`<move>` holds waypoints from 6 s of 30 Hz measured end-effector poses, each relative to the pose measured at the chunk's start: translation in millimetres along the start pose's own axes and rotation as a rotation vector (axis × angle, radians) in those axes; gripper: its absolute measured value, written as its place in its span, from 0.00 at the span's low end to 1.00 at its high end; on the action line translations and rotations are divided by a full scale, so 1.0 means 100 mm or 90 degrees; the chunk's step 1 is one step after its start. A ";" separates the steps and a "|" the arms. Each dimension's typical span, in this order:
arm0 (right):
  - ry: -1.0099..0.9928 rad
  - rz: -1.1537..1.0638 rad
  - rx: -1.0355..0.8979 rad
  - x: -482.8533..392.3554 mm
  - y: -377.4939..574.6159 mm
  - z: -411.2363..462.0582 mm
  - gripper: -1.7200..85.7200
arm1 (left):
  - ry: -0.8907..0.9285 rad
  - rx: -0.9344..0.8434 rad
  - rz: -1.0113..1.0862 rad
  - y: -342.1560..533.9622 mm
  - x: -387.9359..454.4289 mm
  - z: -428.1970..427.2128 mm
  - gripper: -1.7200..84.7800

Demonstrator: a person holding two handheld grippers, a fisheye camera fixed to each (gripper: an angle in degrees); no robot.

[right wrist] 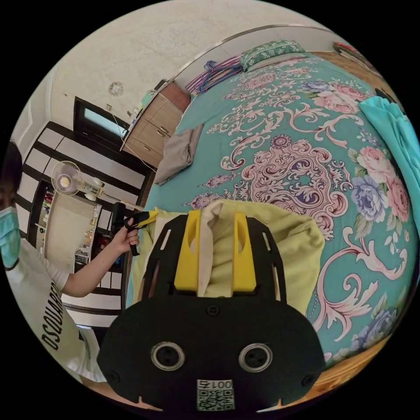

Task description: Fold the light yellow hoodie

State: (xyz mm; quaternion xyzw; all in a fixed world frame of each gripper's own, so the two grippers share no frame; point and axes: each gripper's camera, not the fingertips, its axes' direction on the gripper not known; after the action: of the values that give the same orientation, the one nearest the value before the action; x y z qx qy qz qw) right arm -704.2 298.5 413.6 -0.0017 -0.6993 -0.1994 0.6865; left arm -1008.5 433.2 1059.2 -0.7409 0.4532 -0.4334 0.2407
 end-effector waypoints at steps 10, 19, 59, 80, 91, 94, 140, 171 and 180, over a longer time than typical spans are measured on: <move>0.015 -0.066 -0.077 -0.61 -0.04 1.10 0.07 | -0.029 -0.009 0.020 -0.05 -0.53 0.19 0.01; 0.111 -0.143 -0.190 -1.24 -0.23 1.94 0.04 | -0.127 -0.047 0.064 -0.17 -1.10 0.49 0.02; 0.219 0.020 -0.239 -3.29 3.35 0.08 0.16 | -0.329 -0.175 0.039 3.63 -3.93 1.17 0.10; 0.026 0.003 -0.186 -3.82 2.58 -1.61 0.05 | -0.215 -0.046 0.023 3.71 -4.74 0.69 0.01; 0.027 0.045 -0.309 -3.53 2.66 -1.83 0.04 | -0.179 -0.091 -0.084 3.91 -5.21 0.64 0.01; 0.073 0.011 -0.334 -3.50 2.59 -1.78 0.04 | -0.234 -0.154 -0.065 3.89 -5.27 0.76 0.01; 0.261 -0.031 -0.292 -2.79 0.85 -0.39 0.13 | -0.362 -0.124 0.010 2.41 -3.71 0.24 0.07; 0.233 -0.040 -0.237 -1.78 1.62 -0.35 0.06 | -0.513 0.059 -0.137 3.06 -2.39 0.49 0.01; 0.358 -0.321 -0.215 -2.23 0.69 0.58 0.16 | -0.526 -0.078 0.167 1.81 -2.03 1.21 0.12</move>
State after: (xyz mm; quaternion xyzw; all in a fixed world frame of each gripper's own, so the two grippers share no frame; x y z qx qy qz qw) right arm -727.6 438.8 219.3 0.1116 -0.4207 -0.4659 0.7704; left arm -1032.2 521.8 775.8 -0.8012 0.4336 -0.0388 0.4106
